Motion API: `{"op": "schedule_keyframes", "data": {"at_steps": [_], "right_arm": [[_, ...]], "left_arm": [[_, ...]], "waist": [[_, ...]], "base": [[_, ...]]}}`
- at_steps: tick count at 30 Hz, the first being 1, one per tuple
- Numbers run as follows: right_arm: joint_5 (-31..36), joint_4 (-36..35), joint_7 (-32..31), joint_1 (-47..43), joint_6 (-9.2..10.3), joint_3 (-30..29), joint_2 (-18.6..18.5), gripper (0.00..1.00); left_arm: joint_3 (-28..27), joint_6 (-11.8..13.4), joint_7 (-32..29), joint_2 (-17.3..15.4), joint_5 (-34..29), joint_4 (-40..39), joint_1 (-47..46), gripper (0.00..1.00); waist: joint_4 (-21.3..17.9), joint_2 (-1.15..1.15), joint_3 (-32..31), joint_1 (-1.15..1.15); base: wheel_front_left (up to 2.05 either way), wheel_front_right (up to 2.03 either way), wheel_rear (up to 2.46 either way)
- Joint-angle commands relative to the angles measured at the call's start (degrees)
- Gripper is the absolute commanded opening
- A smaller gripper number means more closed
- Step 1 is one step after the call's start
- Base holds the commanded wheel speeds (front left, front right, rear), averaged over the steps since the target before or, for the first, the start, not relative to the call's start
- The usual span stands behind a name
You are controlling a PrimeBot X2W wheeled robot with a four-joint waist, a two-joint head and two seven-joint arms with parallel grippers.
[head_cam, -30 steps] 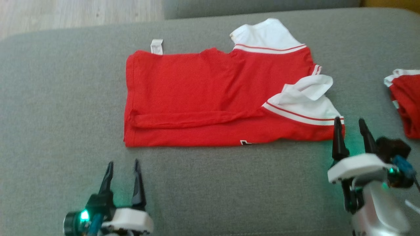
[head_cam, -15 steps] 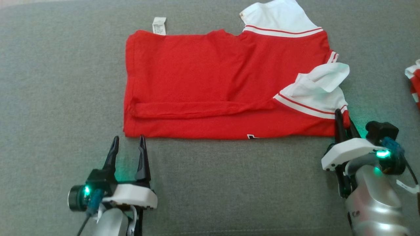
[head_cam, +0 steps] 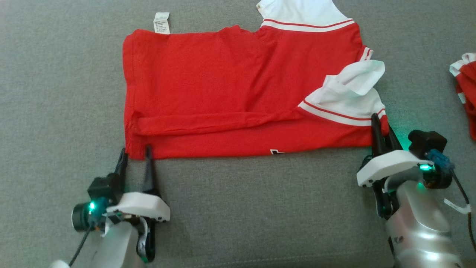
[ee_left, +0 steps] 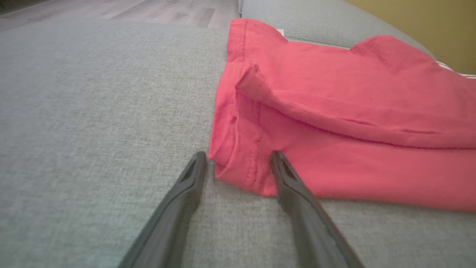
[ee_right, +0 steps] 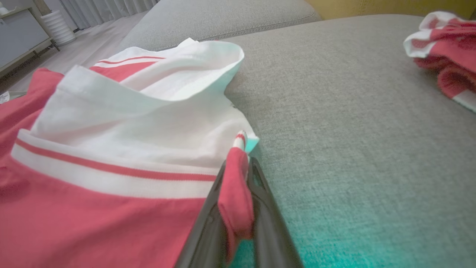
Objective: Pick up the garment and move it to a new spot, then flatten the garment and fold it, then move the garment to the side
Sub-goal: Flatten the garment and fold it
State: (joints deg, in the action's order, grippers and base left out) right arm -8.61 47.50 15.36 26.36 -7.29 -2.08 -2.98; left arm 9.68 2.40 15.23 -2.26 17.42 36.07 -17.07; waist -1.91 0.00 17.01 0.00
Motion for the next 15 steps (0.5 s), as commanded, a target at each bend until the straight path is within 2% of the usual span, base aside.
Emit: {"op": "schedule_keyframes", "data": {"at_steps": [1,2,6,11,15], "right_arm": [[-0.48,-1.47,-0.37,-0.19,-0.2,2.0,0.1,0.0],[-0.67,-1.93,-0.37,-0.14,-0.2,2.26,0.1,0.0],[-2.73,-3.89,-0.37,-0.33,-0.2,3.1,0.1,0.0],[-5.95,-5.32,-0.37,1.28,-0.2,2.46,0.1,0.0],[-7.04,-5.65,-0.37,3.24,-0.2,2.21,0.1,0.0]], "left_arm": [[-1.11,-0.57,-0.23,-0.62,0.27,0.95,-1.53,0.16],[-0.92,-0.99,-0.23,-0.62,0.52,1.7,-1.78,0.0],[-0.99,-1.99,-0.23,-0.62,1.86,1.45,-2.3,0.0],[-4.42,-1.15,-0.23,-0.62,1.52,-6.54,-2.74,0.0],[-6.6,-1.16,-0.23,-0.62,0.72,-9.83,-2.16,0.0]], "waist": [[-0.19,0.0,0.13,0.0],[-0.26,0.0,0.13,0.0],[-0.19,0.0,-0.57,0.0],[0.36,0.0,-2.65,0.0],[0.63,0.0,-5.78,0.0]], "base": [[0.0,0.0,0.0],[0.0,0.0,0.0],[0.0,0.0,0.0],[0.0,0.0,0.0],[0.0,0.0,0.0]]}}
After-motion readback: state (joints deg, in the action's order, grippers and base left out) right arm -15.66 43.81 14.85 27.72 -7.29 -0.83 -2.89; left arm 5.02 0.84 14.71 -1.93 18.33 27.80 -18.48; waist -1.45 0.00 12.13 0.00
